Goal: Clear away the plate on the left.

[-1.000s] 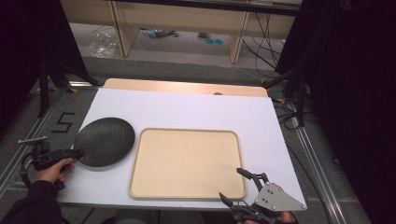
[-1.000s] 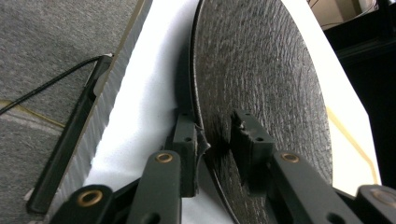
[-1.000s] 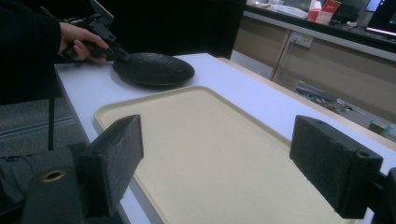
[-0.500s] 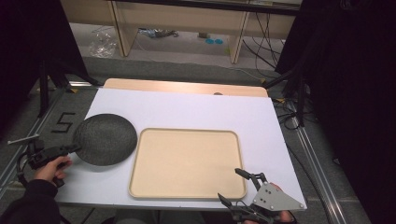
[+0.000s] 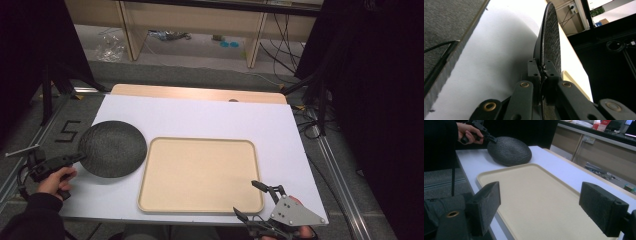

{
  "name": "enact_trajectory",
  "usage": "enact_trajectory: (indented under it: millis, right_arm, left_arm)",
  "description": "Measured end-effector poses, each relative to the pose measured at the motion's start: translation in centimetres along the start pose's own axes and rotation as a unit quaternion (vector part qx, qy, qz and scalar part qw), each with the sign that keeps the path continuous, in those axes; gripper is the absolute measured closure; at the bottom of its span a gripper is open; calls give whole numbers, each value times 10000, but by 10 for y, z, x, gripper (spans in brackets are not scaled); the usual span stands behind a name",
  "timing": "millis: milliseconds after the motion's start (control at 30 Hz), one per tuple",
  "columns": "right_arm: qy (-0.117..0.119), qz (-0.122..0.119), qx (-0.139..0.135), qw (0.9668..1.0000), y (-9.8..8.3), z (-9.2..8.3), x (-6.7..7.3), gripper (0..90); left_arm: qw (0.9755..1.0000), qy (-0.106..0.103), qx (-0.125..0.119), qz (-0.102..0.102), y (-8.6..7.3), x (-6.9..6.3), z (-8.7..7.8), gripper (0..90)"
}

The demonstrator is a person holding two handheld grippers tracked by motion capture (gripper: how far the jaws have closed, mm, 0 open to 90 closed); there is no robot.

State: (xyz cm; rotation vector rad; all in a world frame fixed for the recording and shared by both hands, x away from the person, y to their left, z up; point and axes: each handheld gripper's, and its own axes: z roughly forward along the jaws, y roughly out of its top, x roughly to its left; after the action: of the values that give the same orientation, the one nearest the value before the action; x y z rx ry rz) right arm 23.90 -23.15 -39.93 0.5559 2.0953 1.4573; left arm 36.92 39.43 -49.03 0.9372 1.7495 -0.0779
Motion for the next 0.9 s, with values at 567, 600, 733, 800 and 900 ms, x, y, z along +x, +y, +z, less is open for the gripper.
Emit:
enact_trajectory:
  millis: [567,600,733,800,900]
  right_arm:
    - [6,11,26,10000,0,3,2,186]
    - [5,8,24,10000,0,3,2,186]
    - [19,30,37,10000,-1,2,1,185]
    - [17,18,28,10000,-1,2,1,185]
    - [13,38,49,10000,-1,2,0,185]
  left_arm:
    - [9947,-351,-389,-888,-1,7,-10,836]
    - [9944,-395,-402,-893,0,6,-11,834]
    - [9931,-505,-481,-946,-1,2,-13,834]
    - [9923,-570,-461,-1000,-2,1,-12,833]
    - [9912,-660,-448,-1056,-4,-3,-9,831]
